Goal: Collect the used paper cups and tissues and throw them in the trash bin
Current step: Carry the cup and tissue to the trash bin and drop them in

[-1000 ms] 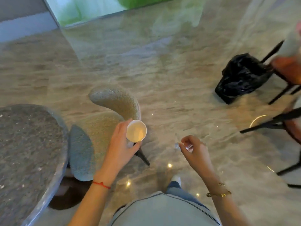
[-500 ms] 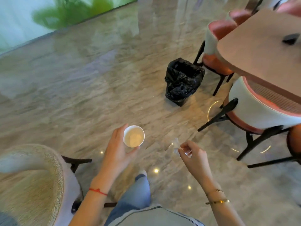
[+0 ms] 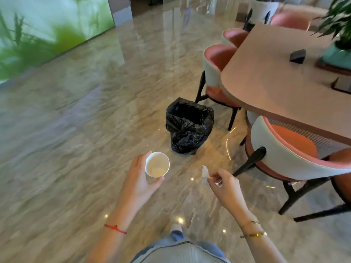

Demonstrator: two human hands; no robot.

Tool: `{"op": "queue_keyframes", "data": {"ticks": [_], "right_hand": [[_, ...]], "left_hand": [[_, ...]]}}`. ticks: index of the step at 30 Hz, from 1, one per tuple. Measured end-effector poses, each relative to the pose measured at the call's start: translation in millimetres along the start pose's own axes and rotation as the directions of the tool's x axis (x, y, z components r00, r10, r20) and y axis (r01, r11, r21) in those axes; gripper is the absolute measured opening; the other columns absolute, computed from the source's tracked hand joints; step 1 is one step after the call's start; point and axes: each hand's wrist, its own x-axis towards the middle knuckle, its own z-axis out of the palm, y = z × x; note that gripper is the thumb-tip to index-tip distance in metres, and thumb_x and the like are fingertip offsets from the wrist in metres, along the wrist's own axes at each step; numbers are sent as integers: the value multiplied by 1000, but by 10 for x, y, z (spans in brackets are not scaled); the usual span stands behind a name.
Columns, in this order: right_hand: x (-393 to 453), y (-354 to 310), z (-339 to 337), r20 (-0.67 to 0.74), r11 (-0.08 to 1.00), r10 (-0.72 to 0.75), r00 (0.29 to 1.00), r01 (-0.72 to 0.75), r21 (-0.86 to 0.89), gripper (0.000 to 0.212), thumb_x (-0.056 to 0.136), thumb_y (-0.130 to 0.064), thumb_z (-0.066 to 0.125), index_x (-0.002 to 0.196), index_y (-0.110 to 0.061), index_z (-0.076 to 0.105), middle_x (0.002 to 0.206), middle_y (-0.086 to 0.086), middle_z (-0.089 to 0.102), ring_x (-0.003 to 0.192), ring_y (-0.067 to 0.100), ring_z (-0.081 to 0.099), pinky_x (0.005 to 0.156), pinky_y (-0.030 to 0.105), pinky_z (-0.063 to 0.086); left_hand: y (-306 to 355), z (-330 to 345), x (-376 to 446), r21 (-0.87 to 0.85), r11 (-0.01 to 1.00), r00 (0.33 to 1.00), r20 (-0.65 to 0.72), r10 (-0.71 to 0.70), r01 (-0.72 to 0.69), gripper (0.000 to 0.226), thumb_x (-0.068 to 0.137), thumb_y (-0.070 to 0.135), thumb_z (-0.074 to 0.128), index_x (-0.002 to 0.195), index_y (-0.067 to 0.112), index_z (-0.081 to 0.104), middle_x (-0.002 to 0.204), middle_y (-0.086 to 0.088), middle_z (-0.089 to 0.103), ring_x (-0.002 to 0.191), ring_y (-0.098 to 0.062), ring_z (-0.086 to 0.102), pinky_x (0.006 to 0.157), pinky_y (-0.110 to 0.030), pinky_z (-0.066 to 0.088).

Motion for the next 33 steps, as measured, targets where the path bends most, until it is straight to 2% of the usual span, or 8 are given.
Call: {"op": "queue_keyframes", "data": {"ticks": [3,8,12,14,21,26,31,33], "right_hand": [[642,-8,-2,-29,998,62,998,-61,9,14,82,-18,66,76,-26,56,74,-10,57,74,5,53,63,17,39],[1657,92,56,-19,994,112,993,-112,0,10,83,-17,65,78,-22,57,74,-8,55,72,11,52,62,20,41],[2530,262,159,1,988,154,988,-154,8,15,83,-19,64,75,-28,55,75,-11,54,72,7,51,61,18,39],[2981,358,178,19,987,158,987,-158,10,20,82,-19,62,73,-32,52,75,-11,54,70,5,51,60,16,37],[4599,622,163,48,982,184,982,-181,-51,7,85,-19,59,79,-20,56,78,-9,55,71,5,50,55,15,32],[5568,722,257,108,973,225,968,-216,-83,8,86,-17,56,78,-18,54,80,-4,56,71,11,51,56,21,36],[6272,844,505,134,936,347,928,-334,-110,4,87,-17,55,87,-15,58,89,1,60,81,19,56,69,33,51],[6480,885,605,143,914,405,903,-396,-88,8,88,-18,55,93,-15,60,91,2,61,80,19,57,72,36,53]], "left_hand": [[-58,113,749,-7,1000,999,37,21,-21,79,69,29,83,137,21,44,127,6,47,108,-6,45,82,-10,28],[-224,473,1842,-25,1000,997,81,7,-4,78,69,30,83,136,21,45,128,4,47,103,6,36,84,-5,24],[-398,910,2680,-49,998,991,131,-24,31,77,71,29,82,136,23,42,132,4,47,116,-14,47,89,-22,31],[-445,1116,3101,-40,999,989,148,-21,27,77,72,28,82,137,23,41,133,3,47,118,-18,48,90,-24,31],[-472,1626,4553,37,997,983,165,-77,71,78,73,29,80,140,23,40,136,1,48,119,-19,49,88,-22,34],[-580,1957,5460,30,992,954,271,-126,122,79,77,28,78,143,21,34,143,-1,40,128,-22,43,100,-34,40],[-830,2334,6190,23,986,907,387,-164,168,80,75,25,79,142,19,35,139,-2,42,123,-22,45,93,-27,38],[-953,2458,6452,42,986,882,441,-165,164,82,74,27,79,142,21,35,139,-1,43,123,-22,45,94,-29,39]]}}
